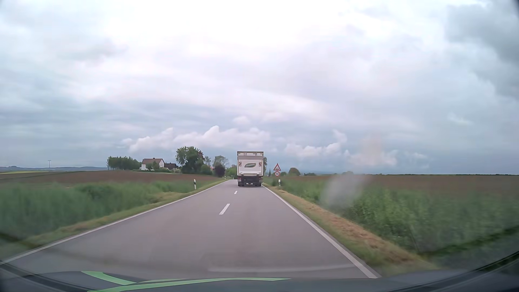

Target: Follow the waypoints while adhering to traffic rules and regulations

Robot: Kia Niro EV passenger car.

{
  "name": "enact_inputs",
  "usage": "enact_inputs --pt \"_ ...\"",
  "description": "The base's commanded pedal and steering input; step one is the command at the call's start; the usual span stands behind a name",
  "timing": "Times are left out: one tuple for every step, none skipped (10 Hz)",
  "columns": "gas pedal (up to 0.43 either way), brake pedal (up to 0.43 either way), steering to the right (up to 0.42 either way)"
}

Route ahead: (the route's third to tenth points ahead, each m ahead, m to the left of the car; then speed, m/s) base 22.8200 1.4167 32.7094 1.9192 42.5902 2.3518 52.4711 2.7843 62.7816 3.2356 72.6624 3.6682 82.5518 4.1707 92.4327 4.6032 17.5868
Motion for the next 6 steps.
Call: enact_inputs --pt "0.000 0.000 -0.006" --pt "0.000 0.000 -0.006" --pt "0.000 0.104 -0.006" --pt "0.000 0.171 -0.006" --pt "0.000 0.238 -0.006" --pt "0.000 0.262 -0.006"
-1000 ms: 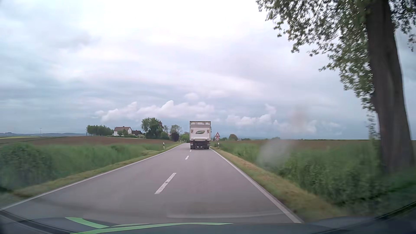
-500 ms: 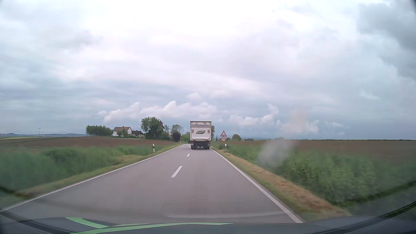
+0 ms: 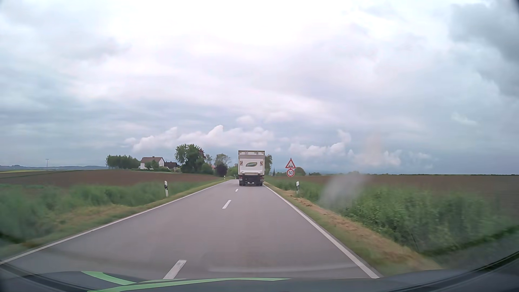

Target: Follow the waypoints while adhering to traffic rules and regulations

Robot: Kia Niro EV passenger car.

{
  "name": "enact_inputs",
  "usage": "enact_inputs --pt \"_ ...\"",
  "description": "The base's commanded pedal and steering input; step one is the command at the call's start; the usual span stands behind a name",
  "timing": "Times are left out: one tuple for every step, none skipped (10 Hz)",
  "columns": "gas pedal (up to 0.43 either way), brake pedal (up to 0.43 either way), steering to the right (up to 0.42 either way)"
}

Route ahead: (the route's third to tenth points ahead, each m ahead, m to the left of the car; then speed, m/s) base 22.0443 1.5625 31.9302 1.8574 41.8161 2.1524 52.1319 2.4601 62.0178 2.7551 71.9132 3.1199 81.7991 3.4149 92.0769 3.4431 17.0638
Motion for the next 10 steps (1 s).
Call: enact_inputs --pt "0.000 0.262 -0.006" --pt "0.000 0.262 -0.006" --pt "0.000 0.256 -0.004" --pt "0.000 0.256 -0.002" --pt "0.000 0.262 -0.001" --pt "0.000 0.262 -0.001" --pt "0.000 0.256 -0.001" --pt "0.000 0.262 -0.002" --pt "0.000 0.256 -0.003" --pt "0.000 0.256 -0.003"
